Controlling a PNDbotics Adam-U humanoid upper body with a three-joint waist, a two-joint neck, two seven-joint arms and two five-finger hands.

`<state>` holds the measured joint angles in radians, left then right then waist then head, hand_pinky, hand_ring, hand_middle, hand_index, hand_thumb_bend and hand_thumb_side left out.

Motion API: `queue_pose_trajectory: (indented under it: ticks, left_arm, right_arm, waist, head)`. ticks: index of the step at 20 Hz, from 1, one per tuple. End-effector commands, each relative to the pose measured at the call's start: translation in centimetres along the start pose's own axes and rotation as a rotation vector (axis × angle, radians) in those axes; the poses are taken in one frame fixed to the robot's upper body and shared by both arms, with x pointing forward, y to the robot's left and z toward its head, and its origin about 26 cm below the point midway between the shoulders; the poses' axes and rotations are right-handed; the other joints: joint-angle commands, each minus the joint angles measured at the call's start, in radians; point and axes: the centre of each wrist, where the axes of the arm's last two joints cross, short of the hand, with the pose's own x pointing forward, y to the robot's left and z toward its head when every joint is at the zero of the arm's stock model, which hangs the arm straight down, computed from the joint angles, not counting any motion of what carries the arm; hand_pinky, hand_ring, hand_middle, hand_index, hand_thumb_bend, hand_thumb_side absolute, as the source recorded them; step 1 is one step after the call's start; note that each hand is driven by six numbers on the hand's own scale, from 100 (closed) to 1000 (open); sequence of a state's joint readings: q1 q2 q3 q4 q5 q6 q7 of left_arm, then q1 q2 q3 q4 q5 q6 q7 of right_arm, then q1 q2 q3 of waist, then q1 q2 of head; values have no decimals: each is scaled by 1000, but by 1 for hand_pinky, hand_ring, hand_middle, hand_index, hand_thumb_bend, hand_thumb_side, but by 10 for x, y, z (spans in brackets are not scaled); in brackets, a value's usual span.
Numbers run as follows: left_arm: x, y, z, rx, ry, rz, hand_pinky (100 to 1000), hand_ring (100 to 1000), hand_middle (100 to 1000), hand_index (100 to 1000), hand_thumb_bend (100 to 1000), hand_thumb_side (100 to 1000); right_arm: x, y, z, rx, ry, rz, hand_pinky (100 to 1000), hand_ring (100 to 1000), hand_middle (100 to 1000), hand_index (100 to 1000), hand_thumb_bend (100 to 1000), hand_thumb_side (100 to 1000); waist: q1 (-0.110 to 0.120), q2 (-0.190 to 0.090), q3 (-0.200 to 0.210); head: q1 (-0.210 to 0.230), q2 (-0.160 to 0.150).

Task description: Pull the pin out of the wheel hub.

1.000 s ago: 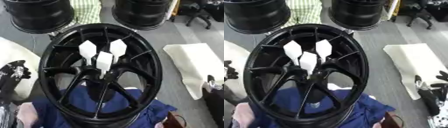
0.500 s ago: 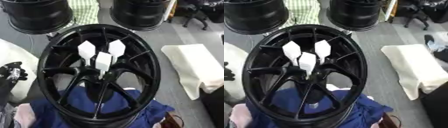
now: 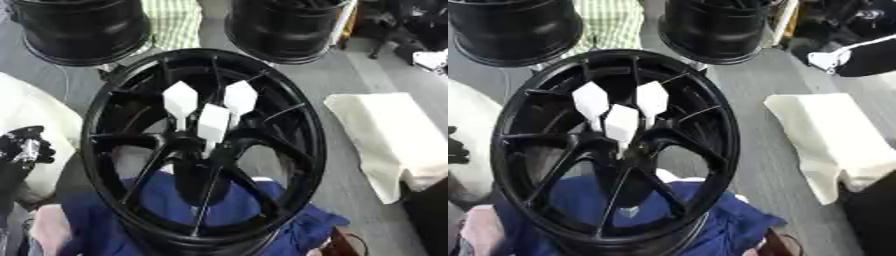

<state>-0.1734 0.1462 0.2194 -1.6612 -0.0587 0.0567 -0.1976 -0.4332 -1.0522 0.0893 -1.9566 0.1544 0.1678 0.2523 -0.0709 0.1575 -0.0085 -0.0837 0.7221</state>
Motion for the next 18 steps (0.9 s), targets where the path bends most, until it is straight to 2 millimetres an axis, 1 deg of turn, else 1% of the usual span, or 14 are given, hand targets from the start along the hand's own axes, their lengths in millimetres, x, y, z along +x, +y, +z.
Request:
queue_pose_trajectory:
  ticks: [1, 5, 7, 11, 18]
  left_arm:
    - [11, 4, -5, -14, -37, -28, 584, 561, 509, 735, 100, 484]
    - [11, 2, -6, -25, -43, -28, 584, 562, 510, 735, 100, 482]
    - [12, 2, -7, -31, -48, -29, 584, 562, 510, 736, 100, 482]
    - [13, 0, -8, -42, -55, -29, 583, 562, 510, 738, 100, 481]
    - [13, -2, -9, -59, -62, -30, 583, 563, 511, 740, 100, 481]
  right_arm:
    - [7, -9, -7, 58, -33, 30, 619, 646, 811, 917, 433, 228]
    - [15, -8, -19, 115, -78, 42, 637, 668, 839, 924, 459, 220]
    - [18, -7, -24, 144, -99, 50, 647, 680, 861, 930, 462, 192]
    - [24, -3, -34, 239, -141, 72, 683, 714, 889, 943, 461, 223]
    - [36, 4, -51, 348, -210, 69, 691, 724, 900, 943, 471, 229]
  waist:
    - [-1, -10, 4]
    - [-1, -8, 13]
    - [-1, -7, 17]
    - [-1, -5, 29]
    - [0, -2, 40]
  head:
    - [-9, -14]
    - [-16, -17]
    - [-20, -18]
    - [-21, -27]
    - [-30, -34]
